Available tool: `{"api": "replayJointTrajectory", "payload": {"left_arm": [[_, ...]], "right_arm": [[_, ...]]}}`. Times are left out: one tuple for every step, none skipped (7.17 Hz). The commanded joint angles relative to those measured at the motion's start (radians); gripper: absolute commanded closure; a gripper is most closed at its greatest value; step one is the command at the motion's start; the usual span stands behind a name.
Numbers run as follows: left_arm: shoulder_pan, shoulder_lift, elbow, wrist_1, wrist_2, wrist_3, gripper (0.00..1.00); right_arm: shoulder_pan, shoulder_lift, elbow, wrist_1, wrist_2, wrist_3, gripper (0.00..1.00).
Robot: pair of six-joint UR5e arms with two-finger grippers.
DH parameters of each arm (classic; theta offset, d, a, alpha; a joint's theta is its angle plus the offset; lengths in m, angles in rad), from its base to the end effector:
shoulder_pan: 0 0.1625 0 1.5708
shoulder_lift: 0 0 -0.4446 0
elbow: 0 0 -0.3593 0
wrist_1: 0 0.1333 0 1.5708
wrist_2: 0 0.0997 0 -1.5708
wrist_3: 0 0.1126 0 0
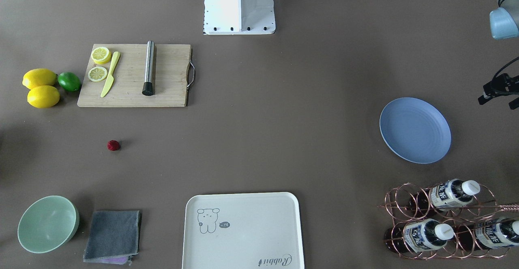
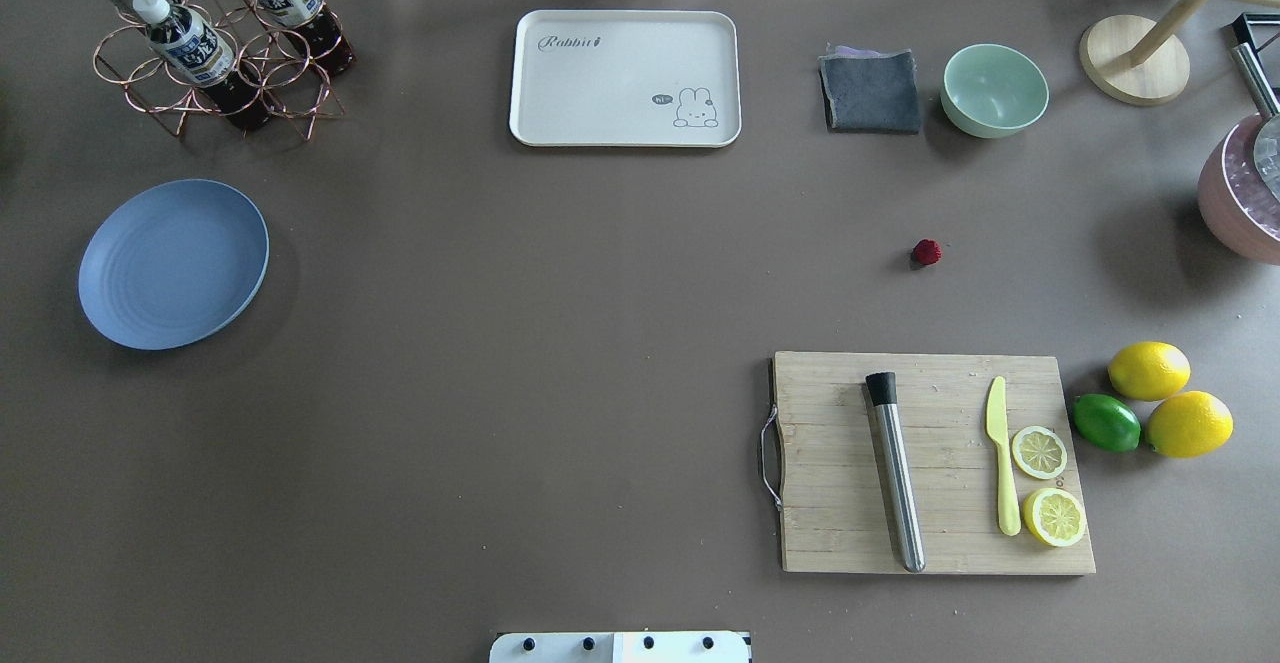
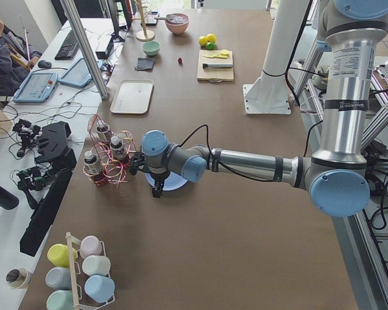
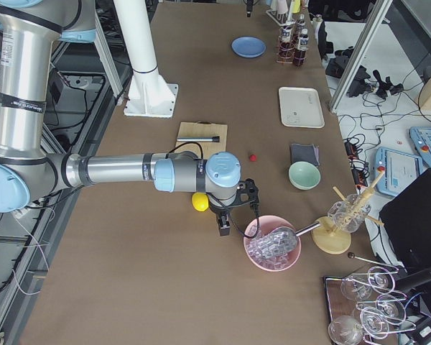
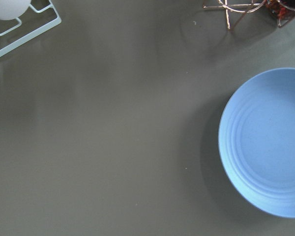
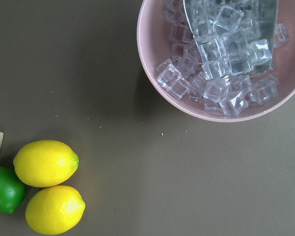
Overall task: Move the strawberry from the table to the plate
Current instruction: 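Reach the left gripper down and grasp the rim of the light blue plate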
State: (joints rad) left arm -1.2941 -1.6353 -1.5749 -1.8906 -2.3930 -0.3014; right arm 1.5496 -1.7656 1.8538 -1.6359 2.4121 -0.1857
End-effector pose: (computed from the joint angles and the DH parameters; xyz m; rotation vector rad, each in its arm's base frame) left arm 0.0900 -0.5030 0.6147 0.1196 0.8820 0.1366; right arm 0.0414 -0.3742 0.6398 0.0909 -0.8382 -0.2042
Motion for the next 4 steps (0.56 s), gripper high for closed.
{"api": "replayJointTrajectory", "payload": {"left_arm": [[0.058, -0.07, 0.151, -0.135, 0.0, -0.027, 0.03], [0.09, -0.113, 0.218, -0.209, 0.002, -0.11, 0.03], [0.125, -0.12, 0.252, -0.273, 0.005, -0.152, 0.04], [0.133, -0.12, 0.281, -0.298, 0.008, -0.166, 0.08]], "right_arm": [[0.0, -0.003, 0.007, -0.001, 0.004, 0.0, 0.0], [0.001, -0.012, 0.013, 0.001, 0.008, 0.0, 0.0], [0.001, -0.021, 0.03, -0.001, 0.01, 0.002, 0.0], [0.001, -0.023, 0.033, -0.001, 0.01, 0.003, 0.0]]}}
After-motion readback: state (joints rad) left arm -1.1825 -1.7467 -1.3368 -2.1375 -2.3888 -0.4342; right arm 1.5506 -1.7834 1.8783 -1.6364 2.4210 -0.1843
